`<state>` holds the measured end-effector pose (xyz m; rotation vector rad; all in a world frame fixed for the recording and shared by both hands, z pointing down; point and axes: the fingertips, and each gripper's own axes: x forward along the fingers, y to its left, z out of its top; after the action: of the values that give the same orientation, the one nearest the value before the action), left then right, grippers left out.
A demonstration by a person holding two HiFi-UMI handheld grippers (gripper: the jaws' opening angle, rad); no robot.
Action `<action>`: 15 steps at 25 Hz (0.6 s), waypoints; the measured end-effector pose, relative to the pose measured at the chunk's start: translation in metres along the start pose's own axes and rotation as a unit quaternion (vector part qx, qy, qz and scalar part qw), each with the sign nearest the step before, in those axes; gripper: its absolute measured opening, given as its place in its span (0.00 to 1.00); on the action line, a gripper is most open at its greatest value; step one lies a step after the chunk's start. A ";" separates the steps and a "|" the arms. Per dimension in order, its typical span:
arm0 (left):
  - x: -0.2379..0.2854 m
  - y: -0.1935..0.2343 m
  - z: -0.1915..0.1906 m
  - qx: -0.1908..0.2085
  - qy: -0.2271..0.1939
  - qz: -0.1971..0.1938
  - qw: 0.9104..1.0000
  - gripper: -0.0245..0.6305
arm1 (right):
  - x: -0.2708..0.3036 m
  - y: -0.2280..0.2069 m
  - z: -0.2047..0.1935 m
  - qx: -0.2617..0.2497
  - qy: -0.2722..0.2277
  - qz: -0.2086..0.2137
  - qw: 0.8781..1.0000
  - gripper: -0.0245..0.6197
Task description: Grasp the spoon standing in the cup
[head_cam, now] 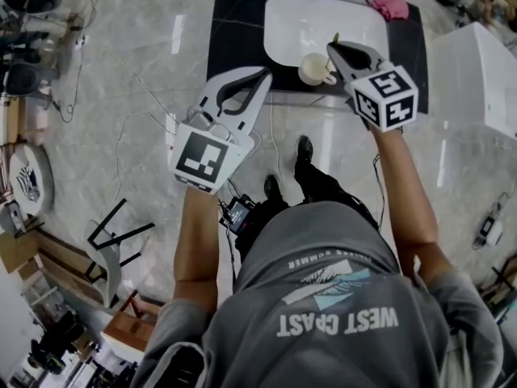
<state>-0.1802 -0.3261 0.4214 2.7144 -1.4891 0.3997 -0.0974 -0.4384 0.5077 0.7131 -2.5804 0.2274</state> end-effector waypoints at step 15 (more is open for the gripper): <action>-0.052 -0.042 0.049 0.047 -0.044 -0.024 0.998 0.04 | -0.079 0.050 0.058 -0.052 -0.061 -0.033 0.996 0.09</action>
<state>-0.1613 -0.2672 0.3661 2.8699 -1.4567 0.3616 -0.0851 -0.3758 0.4181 0.7956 -2.6560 0.0278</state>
